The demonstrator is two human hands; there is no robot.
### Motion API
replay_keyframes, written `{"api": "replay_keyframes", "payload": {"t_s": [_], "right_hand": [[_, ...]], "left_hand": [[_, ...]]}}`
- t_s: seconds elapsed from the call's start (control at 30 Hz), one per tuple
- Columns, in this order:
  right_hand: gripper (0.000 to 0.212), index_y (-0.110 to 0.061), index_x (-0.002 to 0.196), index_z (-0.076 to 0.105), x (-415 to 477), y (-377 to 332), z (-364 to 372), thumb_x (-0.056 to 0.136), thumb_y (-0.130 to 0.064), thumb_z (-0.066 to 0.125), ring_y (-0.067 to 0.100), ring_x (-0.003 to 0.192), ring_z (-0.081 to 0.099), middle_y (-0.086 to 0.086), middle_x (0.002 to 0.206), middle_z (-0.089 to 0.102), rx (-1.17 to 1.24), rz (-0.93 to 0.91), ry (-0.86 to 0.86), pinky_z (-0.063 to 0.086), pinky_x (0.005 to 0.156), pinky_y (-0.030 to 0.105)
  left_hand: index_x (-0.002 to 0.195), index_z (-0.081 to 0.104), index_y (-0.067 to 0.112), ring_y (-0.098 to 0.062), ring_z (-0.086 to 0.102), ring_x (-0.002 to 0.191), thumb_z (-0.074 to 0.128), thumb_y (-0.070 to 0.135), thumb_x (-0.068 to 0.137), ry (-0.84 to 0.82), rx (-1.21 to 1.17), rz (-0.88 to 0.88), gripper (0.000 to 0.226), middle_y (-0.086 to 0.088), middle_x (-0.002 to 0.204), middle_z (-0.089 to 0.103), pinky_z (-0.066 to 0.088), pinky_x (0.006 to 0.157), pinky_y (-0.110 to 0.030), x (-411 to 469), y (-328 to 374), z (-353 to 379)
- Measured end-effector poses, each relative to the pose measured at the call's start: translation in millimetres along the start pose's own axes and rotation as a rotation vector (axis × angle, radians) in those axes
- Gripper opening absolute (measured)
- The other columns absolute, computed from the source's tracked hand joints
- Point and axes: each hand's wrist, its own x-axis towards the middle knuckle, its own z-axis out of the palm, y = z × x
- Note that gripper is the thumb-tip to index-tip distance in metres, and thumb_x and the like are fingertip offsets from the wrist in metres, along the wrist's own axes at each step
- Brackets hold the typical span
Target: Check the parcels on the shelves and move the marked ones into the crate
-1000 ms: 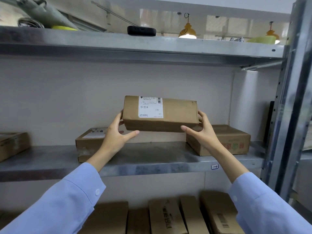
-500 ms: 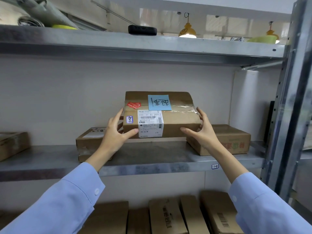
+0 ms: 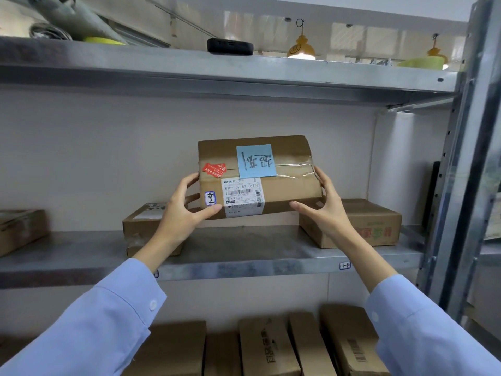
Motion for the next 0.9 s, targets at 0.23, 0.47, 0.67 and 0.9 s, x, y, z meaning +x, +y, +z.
{"api": "replay_keyframes", "payload": {"t_s": [0.23, 0.47, 0.67, 0.9], "right_hand": [[0.094, -0.024, 0.144, 0.032, 2.7, 6.1, -10.5, 0.069, -0.025, 0.088, 0.007, 0.122, 0.044, -0.010, 0.135, 0.044, 0.005, 0.057, 0.023, 0.039, 0.092, 0.010], [0.098, -0.022, 0.142, 0.034, 3.7, 6.4, -8.5, 0.063, -0.025, 0.090, 0.010, 0.122, 0.044, -0.009, 0.134, 0.044, 0.001, 0.050, 0.028, 0.038, 0.089, 0.010], [0.108, -0.024, 0.140, 0.036, 2.3, 5.5, -7.7, 0.050, -0.023, 0.095, 0.005, 0.117, 0.050, -0.015, 0.127, 0.048, -0.013, 0.021, 0.008, 0.044, 0.104, 0.027], [0.103, -0.026, 0.135, 0.040, 4.5, 11.5, -6.2, 0.050, -0.017, 0.097, 0.016, 0.121, 0.050, -0.020, 0.124, 0.048, -0.057, -0.026, 0.028, 0.046, 0.105, 0.036]], "left_hand": [[0.135, 0.049, 0.029, -0.014, 0.058, 0.122, 0.090, 0.031, 0.066, -0.167, -0.076, -0.014, 0.081, 0.017, 0.135, 0.055, 0.053, 0.090, -0.021, -5.5, 6.4, -17.2], [0.134, 0.050, 0.025, -0.018, 0.065, 0.113, 0.083, 0.003, 0.070, -0.222, -0.163, -0.014, 0.076, 0.011, 0.138, 0.054, 0.055, 0.082, -0.025, -7.9, 7.1, -26.9], [0.144, 0.033, 0.040, -0.010, 0.058, 0.119, 0.087, 0.001, 0.065, -0.220, -0.031, -0.014, 0.103, 0.013, 0.146, 0.038, 0.054, 0.087, -0.024, -4.6, 1.1, -29.1], [0.147, 0.013, 0.042, 0.020, 0.025, 0.130, 0.093, 0.053, 0.034, -0.211, 0.110, 0.007, 0.139, 0.032, 0.147, 0.023, 0.029, 0.105, -0.014, -9.8, 0.4, -26.3]]}}
